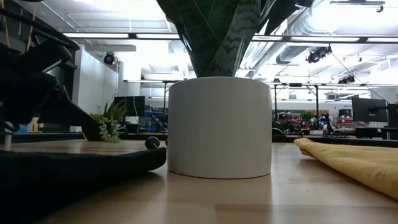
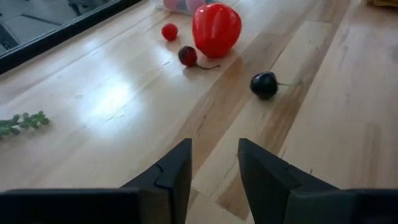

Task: Pick and placing Produce into tupperware
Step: Put the black cherry into the transparent container

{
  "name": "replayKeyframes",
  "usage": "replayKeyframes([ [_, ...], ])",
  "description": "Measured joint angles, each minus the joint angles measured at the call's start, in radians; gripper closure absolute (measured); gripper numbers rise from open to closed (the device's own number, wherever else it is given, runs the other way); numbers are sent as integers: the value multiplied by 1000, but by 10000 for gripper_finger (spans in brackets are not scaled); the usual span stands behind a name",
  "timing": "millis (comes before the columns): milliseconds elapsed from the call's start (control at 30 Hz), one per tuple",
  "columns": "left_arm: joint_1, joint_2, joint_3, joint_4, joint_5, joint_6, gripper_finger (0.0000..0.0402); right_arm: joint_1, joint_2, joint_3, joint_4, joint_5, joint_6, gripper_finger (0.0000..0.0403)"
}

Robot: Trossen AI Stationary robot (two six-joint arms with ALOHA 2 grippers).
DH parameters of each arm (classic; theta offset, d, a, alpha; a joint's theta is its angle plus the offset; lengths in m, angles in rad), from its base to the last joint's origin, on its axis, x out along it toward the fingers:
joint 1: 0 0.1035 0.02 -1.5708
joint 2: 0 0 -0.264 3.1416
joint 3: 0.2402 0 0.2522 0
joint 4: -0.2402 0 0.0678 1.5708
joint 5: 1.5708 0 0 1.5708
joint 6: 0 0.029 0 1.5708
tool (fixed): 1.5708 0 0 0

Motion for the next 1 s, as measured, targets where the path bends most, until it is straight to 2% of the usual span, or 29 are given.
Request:
replayKeyframes([
  [333, -1, 0, 0, 108, 19, 95, 286, 0, 0, 0, 0, 2, 19, 243],
  [667, -1, 0, -134, 465, 44, 190, 286, 0, 0, 0, 0, 4, 23, 243],
  [933, 8, 0, -149, 610, 102, 335, 286, 0, 0, 0, 0, 19, 23, 243],
  [1000, 30, 0, -149, 633, 145, 353, 286, 0, 0, 0, 0, 24, 23, 243],
])
